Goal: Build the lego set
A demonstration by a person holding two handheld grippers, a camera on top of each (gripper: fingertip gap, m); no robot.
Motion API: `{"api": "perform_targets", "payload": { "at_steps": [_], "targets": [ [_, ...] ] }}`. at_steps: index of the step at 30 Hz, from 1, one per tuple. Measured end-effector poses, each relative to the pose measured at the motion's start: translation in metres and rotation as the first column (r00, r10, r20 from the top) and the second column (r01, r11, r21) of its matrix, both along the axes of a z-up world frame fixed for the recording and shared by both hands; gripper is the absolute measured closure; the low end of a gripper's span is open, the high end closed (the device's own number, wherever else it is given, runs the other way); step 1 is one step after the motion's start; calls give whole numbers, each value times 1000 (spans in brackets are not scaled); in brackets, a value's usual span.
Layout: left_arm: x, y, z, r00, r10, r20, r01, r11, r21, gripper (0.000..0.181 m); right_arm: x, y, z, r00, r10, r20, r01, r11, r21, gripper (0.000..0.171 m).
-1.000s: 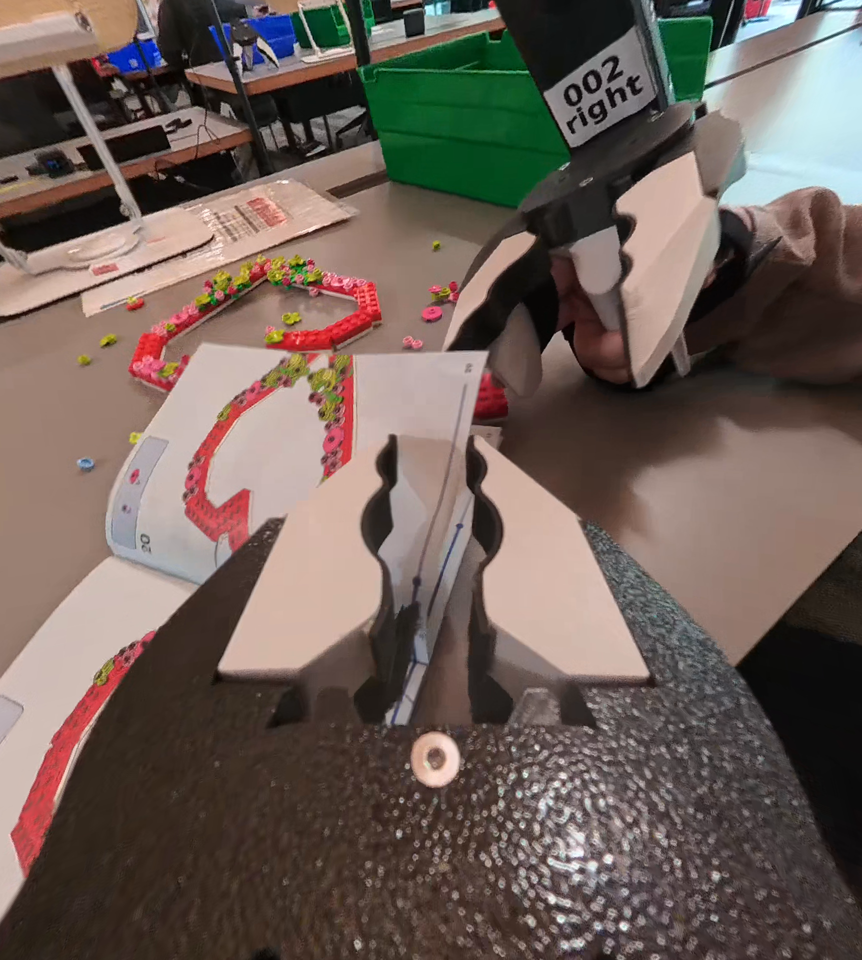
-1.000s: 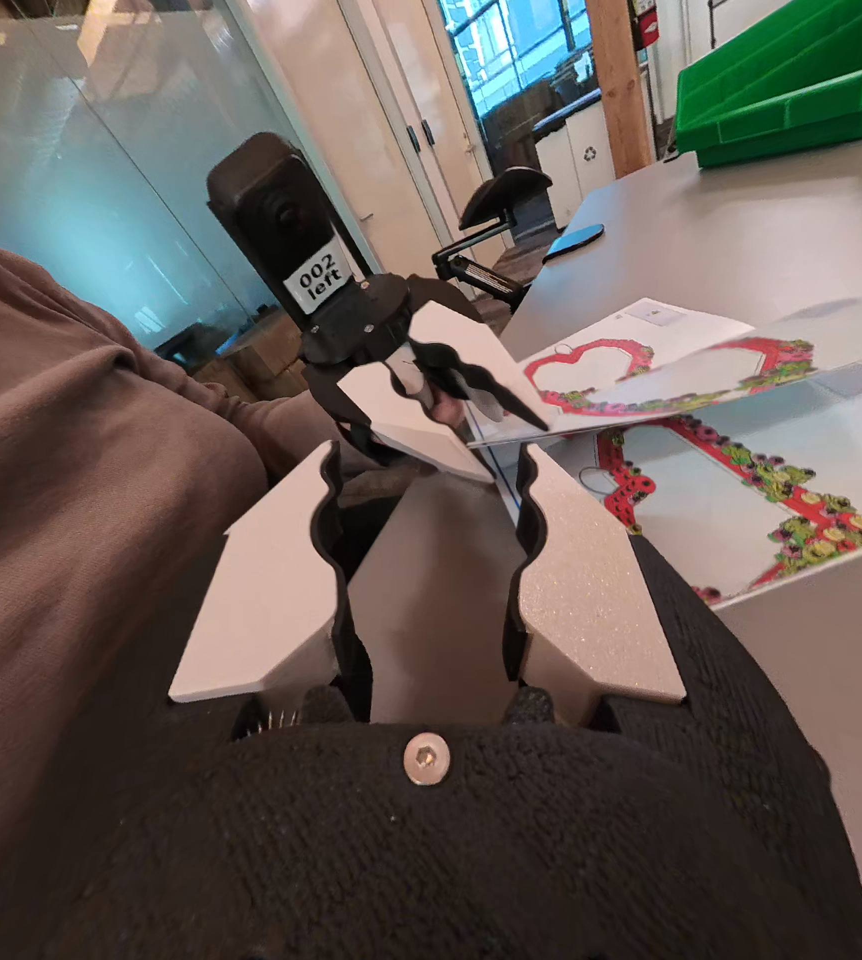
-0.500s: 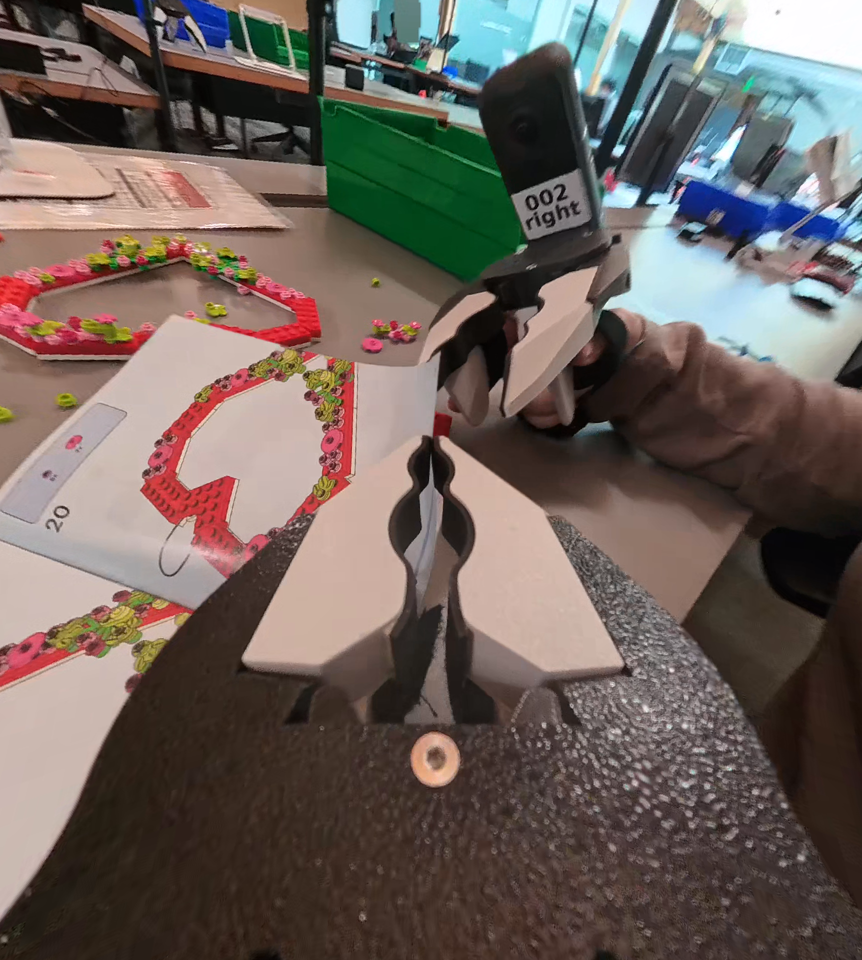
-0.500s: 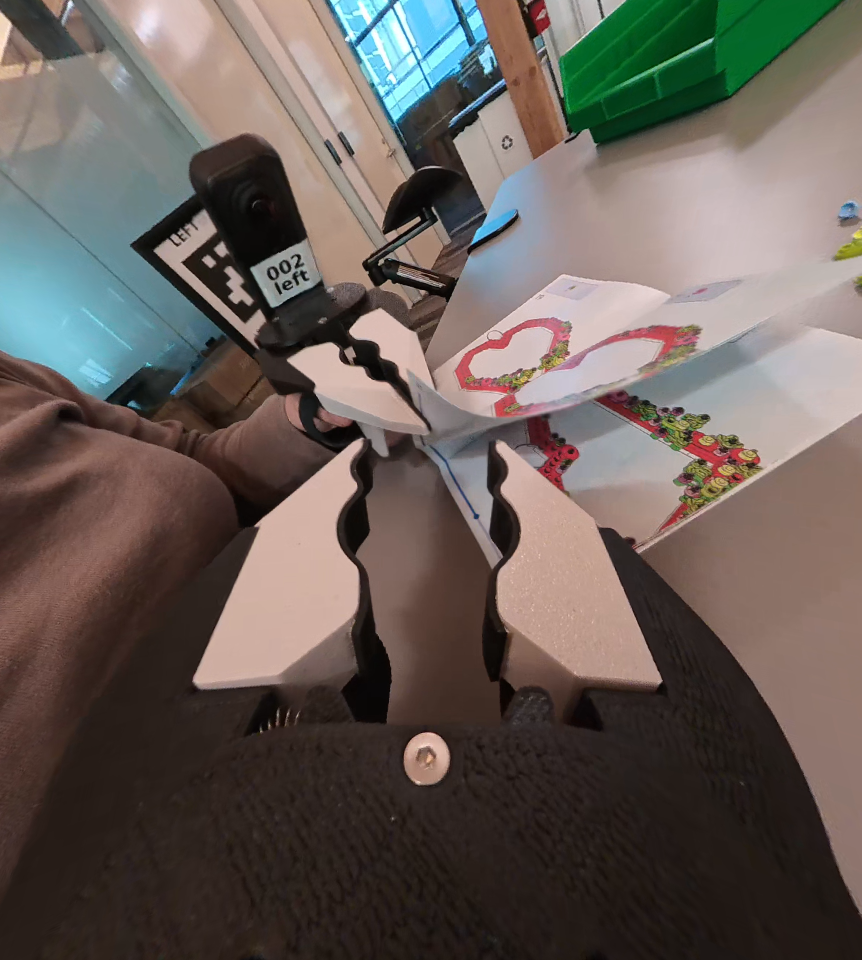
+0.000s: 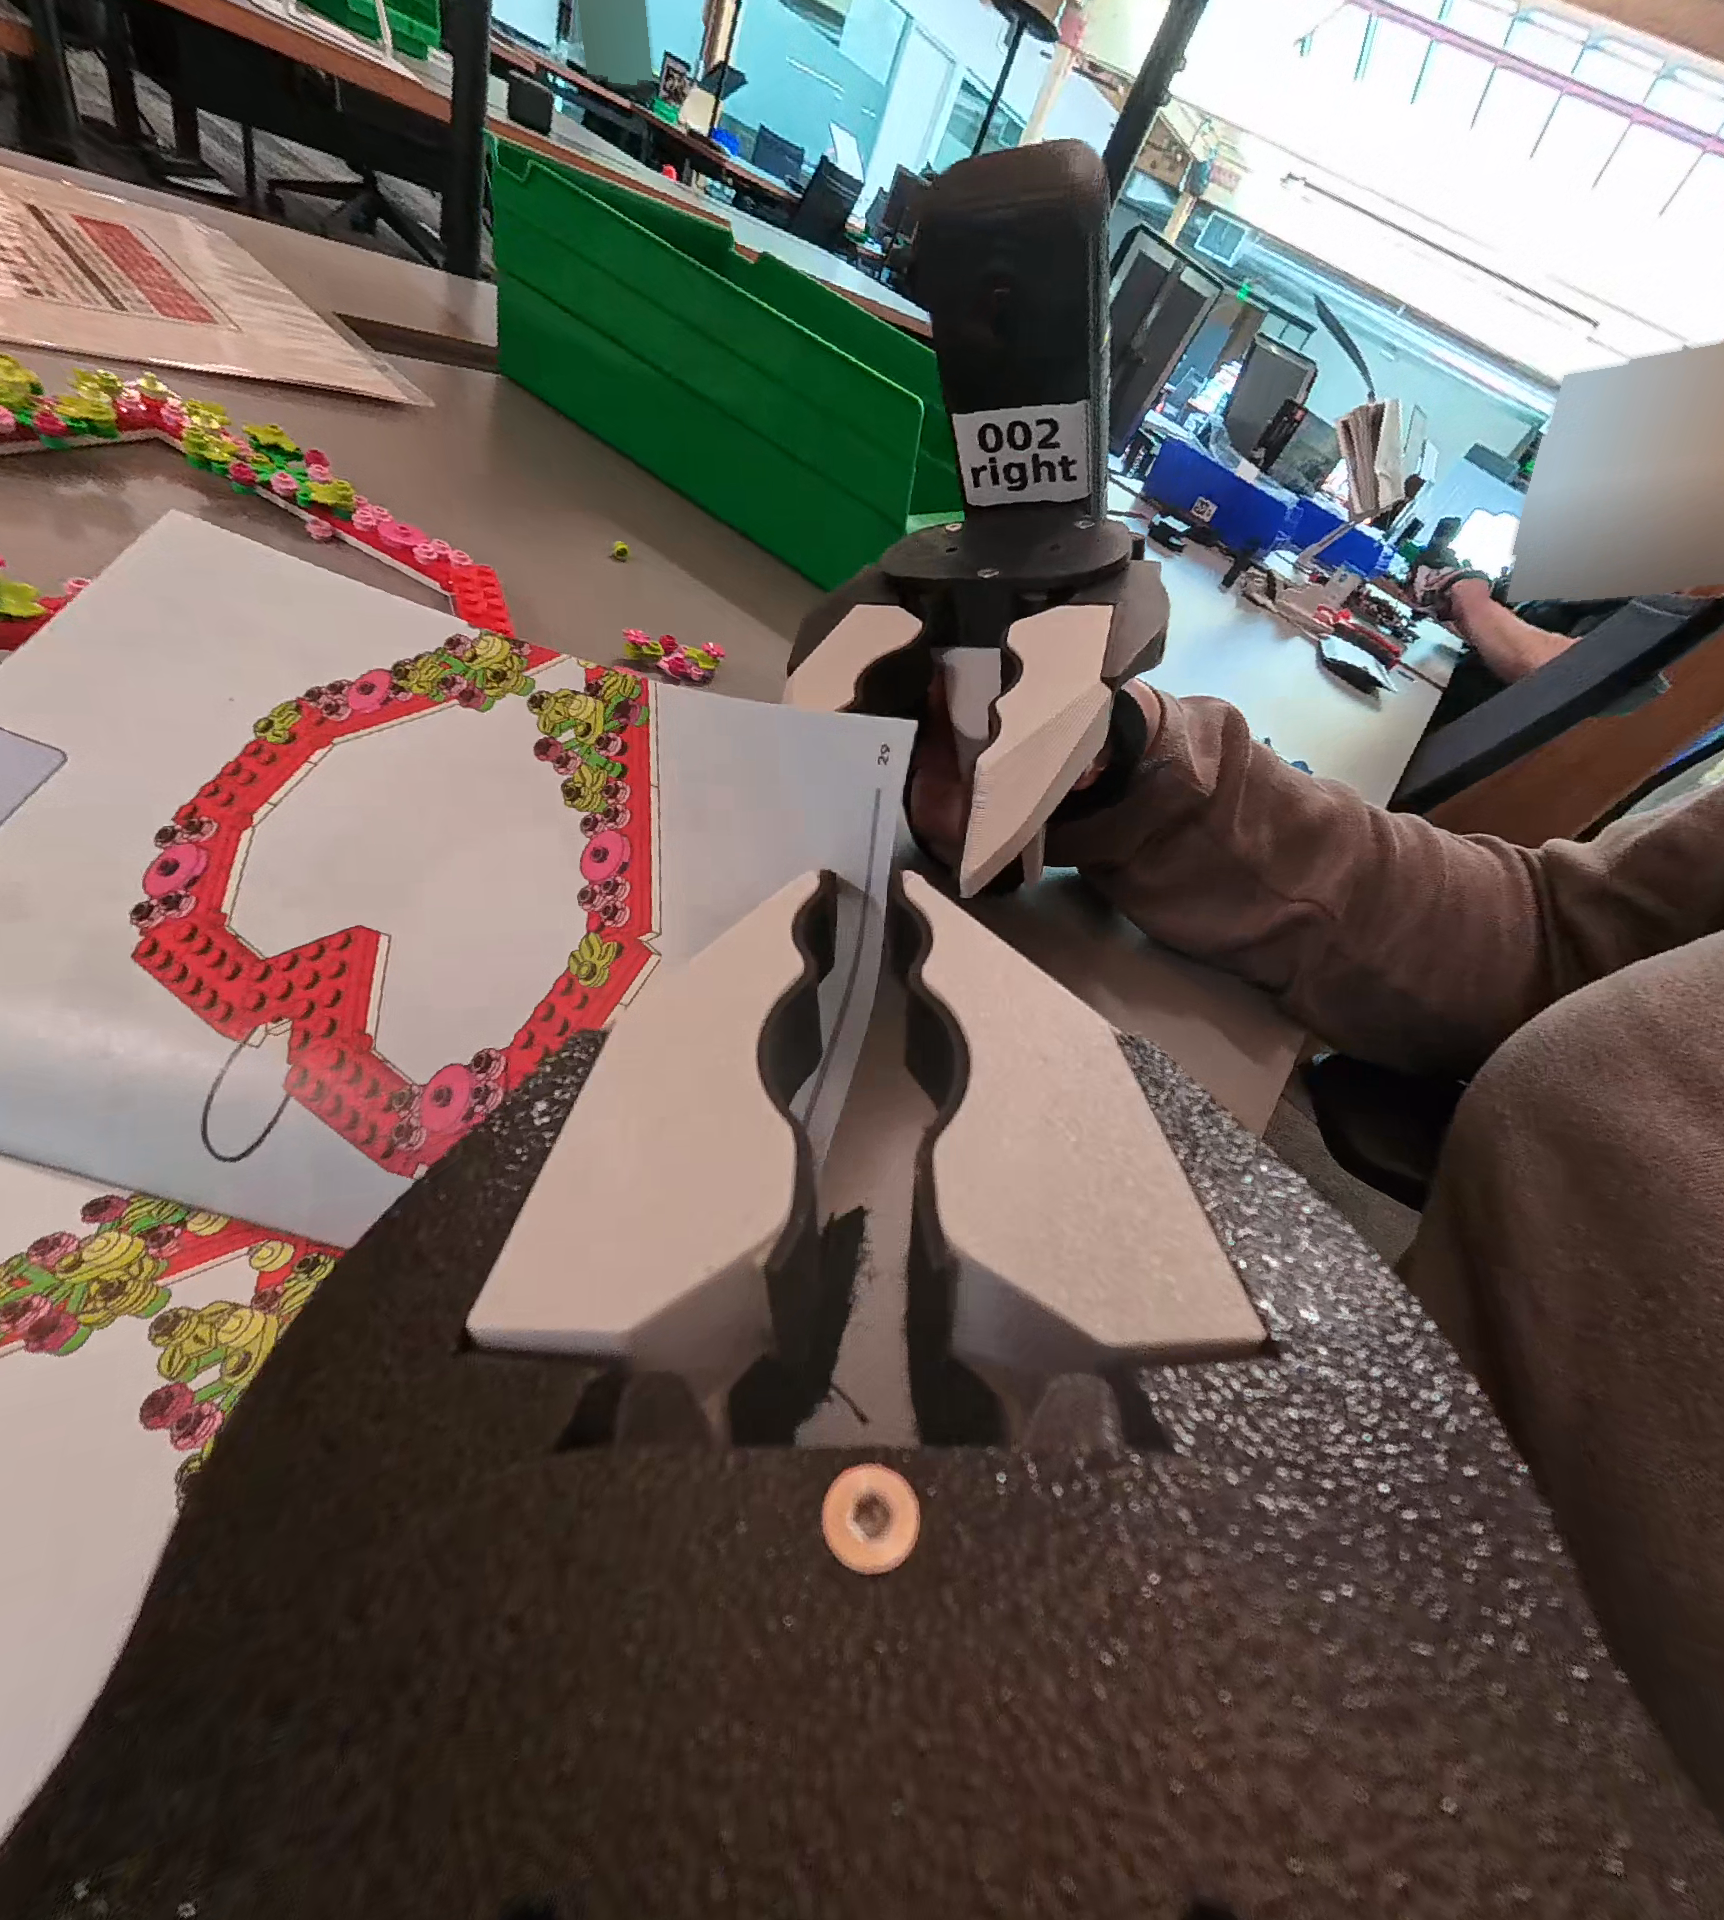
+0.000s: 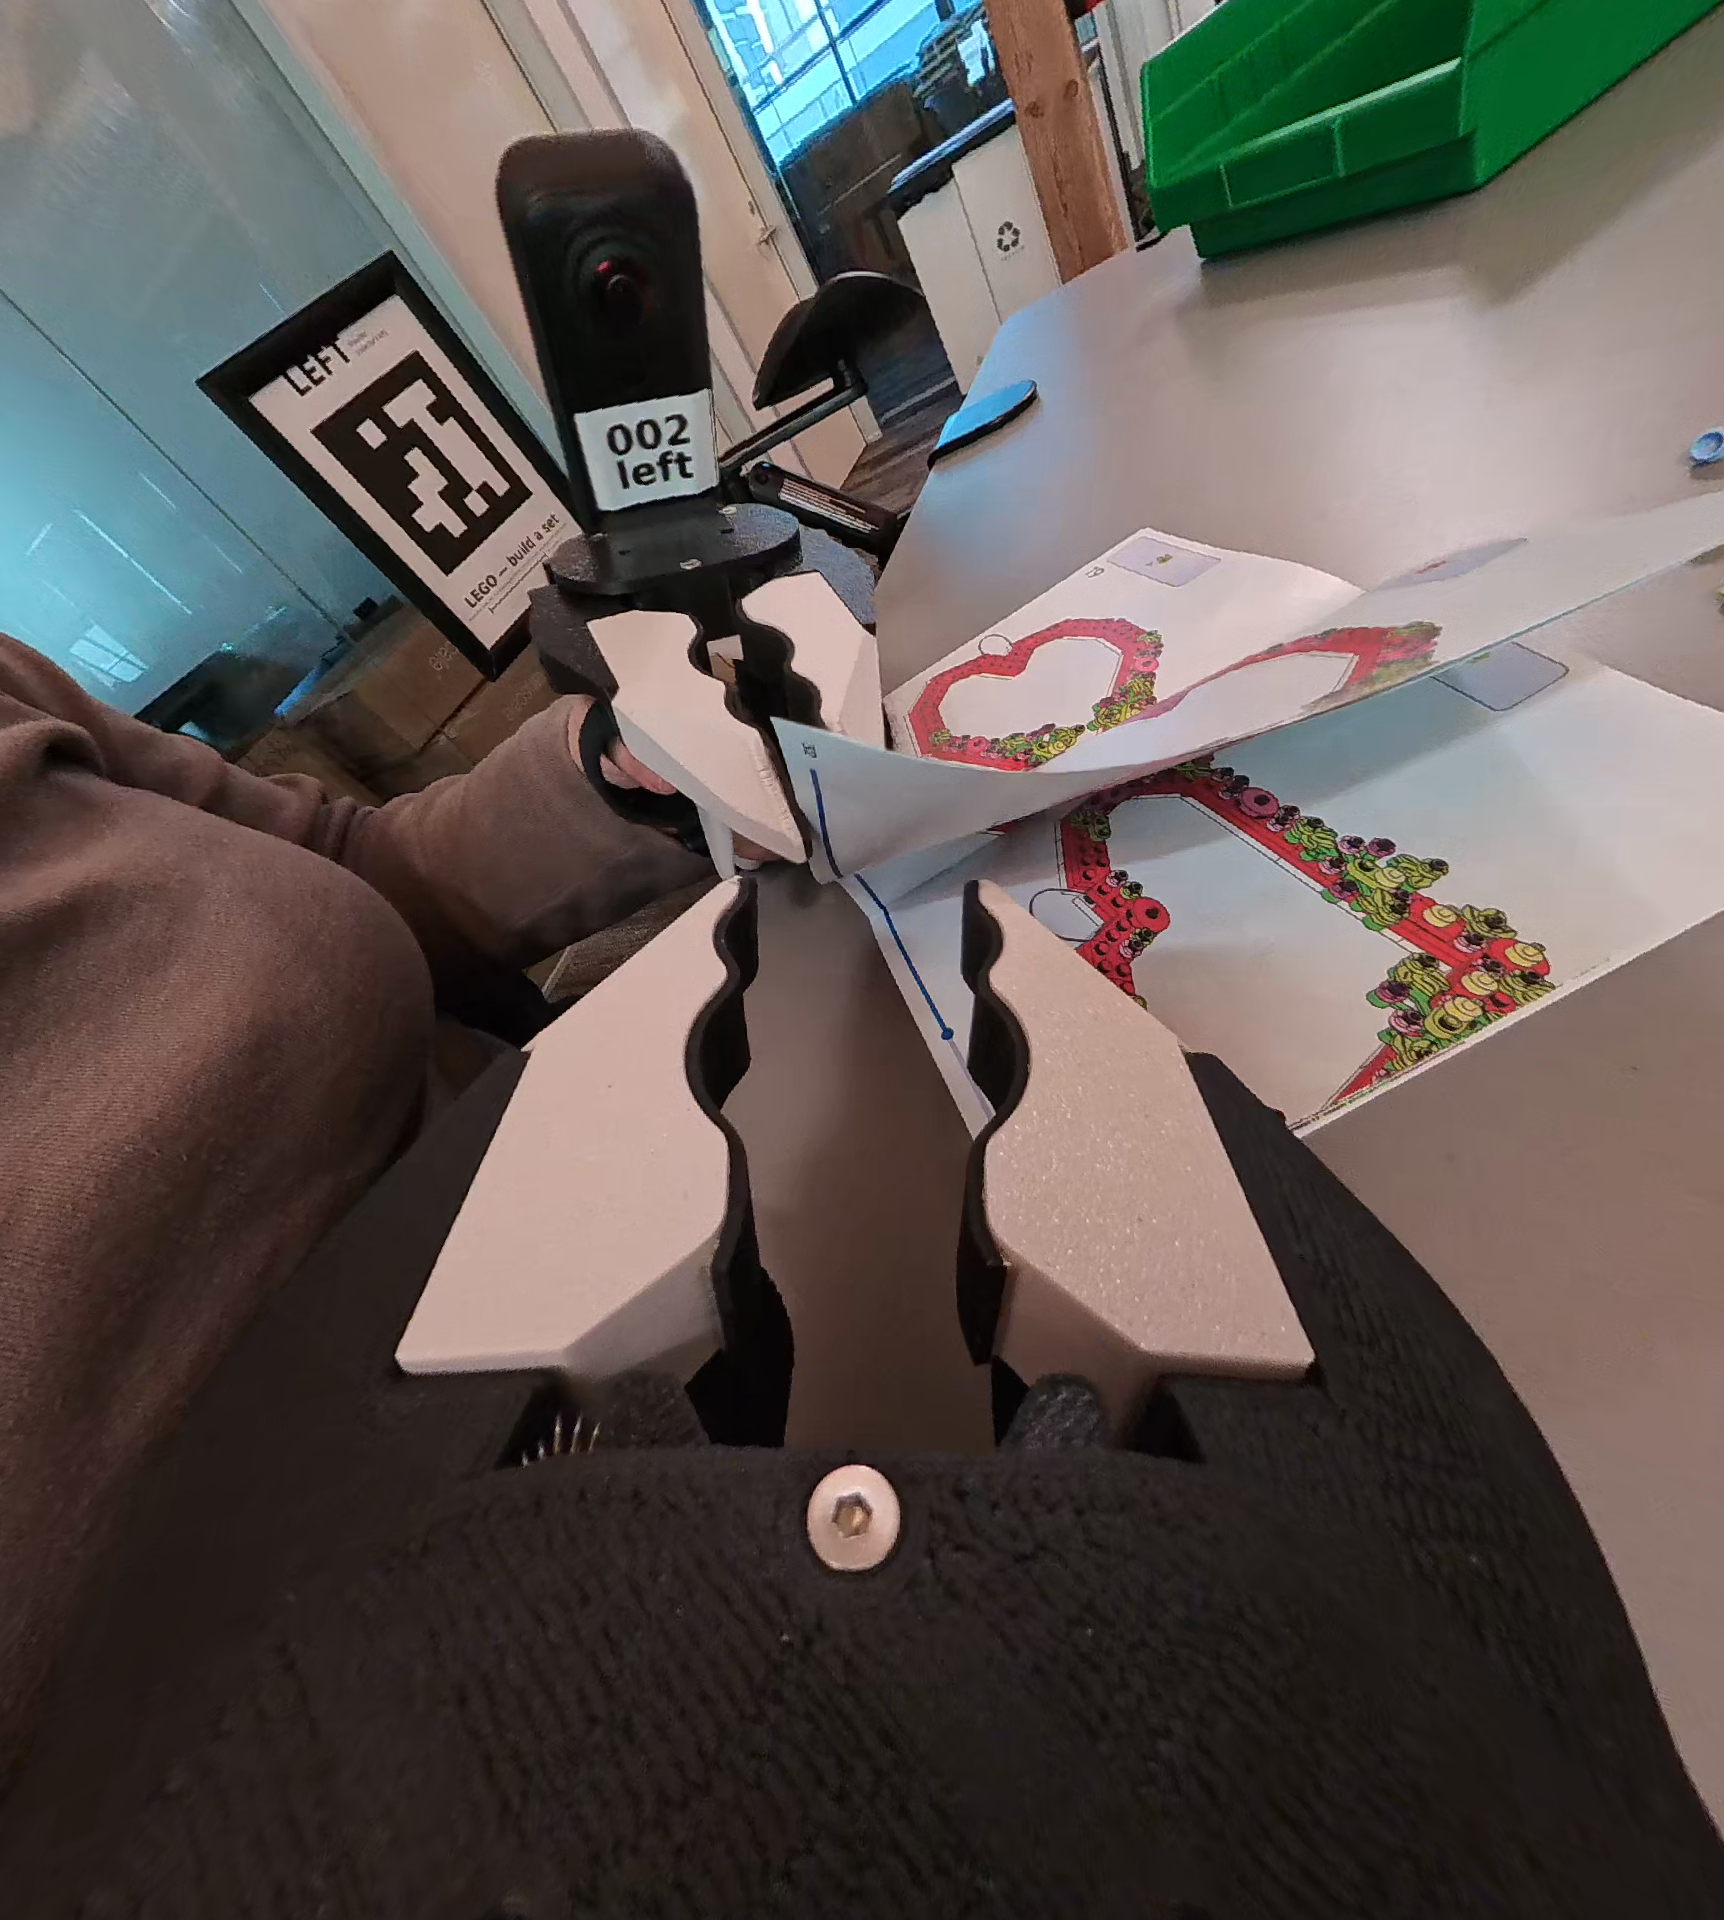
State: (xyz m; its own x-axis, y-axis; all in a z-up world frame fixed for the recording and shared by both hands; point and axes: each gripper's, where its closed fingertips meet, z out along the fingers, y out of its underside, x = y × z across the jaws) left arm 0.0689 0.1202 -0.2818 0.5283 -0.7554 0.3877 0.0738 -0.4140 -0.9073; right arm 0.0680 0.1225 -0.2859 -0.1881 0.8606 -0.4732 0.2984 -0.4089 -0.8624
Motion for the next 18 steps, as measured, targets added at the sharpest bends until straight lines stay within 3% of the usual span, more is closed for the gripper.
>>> {"api": "perform_targets", "payload": {
  "at_steps": [18],
  "targets": [
    [6, -6, -2, 997, -73, 10, 73, 997, -35, 174, 0, -4, 2, 1000, 27, -16, -28, 1000, -11, 134]
  ]
}}
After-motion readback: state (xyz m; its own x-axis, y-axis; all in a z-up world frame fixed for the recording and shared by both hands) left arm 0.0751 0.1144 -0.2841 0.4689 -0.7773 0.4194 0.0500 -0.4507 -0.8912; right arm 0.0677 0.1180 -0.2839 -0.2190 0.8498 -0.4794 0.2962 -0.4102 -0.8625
